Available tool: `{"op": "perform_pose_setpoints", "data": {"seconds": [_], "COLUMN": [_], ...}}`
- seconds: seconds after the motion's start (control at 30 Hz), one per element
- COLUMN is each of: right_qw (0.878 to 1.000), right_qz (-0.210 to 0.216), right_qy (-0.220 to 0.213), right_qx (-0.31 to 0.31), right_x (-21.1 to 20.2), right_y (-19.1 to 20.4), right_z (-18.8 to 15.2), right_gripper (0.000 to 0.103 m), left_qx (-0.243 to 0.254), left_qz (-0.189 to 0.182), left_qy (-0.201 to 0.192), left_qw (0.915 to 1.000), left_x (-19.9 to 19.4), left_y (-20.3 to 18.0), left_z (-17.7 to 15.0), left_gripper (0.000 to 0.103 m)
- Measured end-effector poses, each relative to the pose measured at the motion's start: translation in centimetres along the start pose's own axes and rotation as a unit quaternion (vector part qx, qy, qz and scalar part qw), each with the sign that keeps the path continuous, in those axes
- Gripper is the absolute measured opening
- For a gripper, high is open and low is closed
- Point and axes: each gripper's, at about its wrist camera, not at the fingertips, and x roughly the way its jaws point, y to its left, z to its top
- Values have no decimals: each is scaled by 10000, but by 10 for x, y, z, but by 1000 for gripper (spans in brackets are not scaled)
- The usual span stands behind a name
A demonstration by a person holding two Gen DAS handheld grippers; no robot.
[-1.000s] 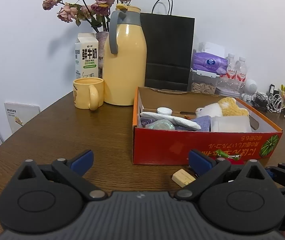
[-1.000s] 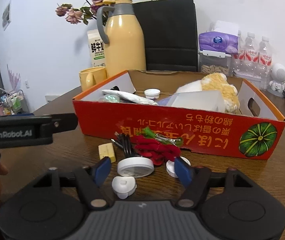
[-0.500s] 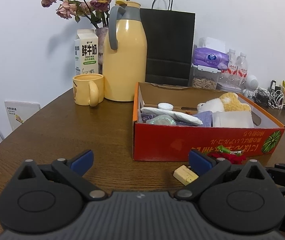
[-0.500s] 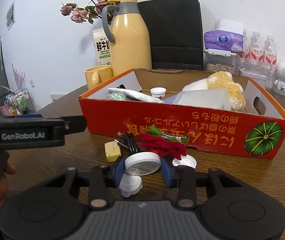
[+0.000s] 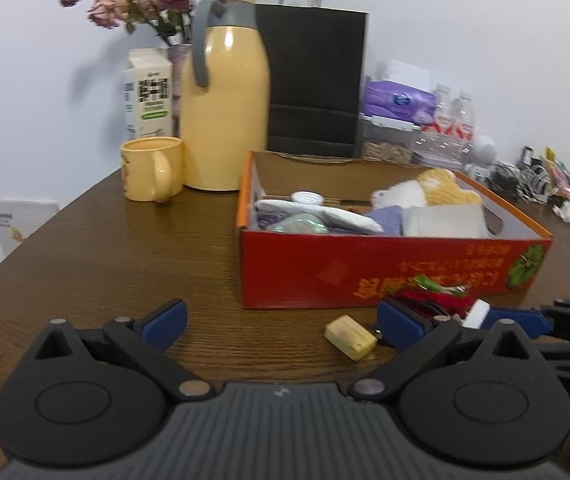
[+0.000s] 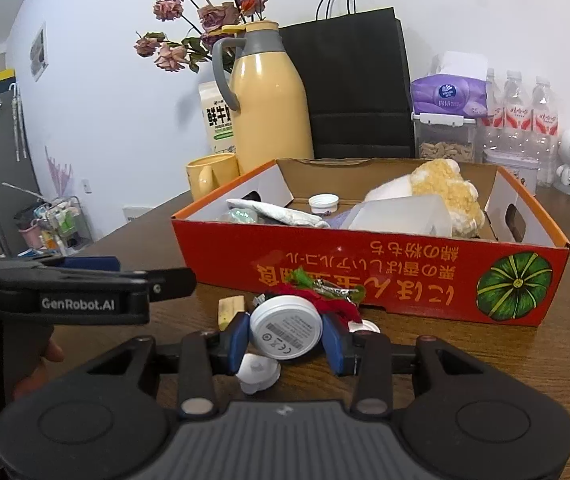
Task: Organize objects
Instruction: 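Grasp the white round lid with the right gripper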
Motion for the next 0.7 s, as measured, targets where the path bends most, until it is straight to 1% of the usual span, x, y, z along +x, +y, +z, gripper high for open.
{"op": "perform_pose_setpoints", "data": {"seconds": [0.17,0.33,0.43,0.53,0.7], "right_qw": [9999,9992,9982,9973,9949], "right_qz": [159,401,587,715,947], "right_qy": [-17,6,79,165,274], "right_qx": [55,83,32,33,191], "right_x": [-5,-10,-12,-13,-15], "right_y": [-8,-16,-20,-26,-42], "right_z": [-1,-2,-3,-5,-6], "right_gripper": [38,38,38,38,38], "left_qx": [295,453,591,767,1043], "left_qz": [-114,-248,-381,-628,-834], "left_qy": [129,235,321,390,416], "left_qw": [9994,9984,9970,9943,9902], "left_x": [4,8,10,13,20], "left_y": [-11,-17,-23,-30,-42], "left_z": [-4,-7,-9,-9,-8], "left_gripper": [103,103,103,103,103]}}
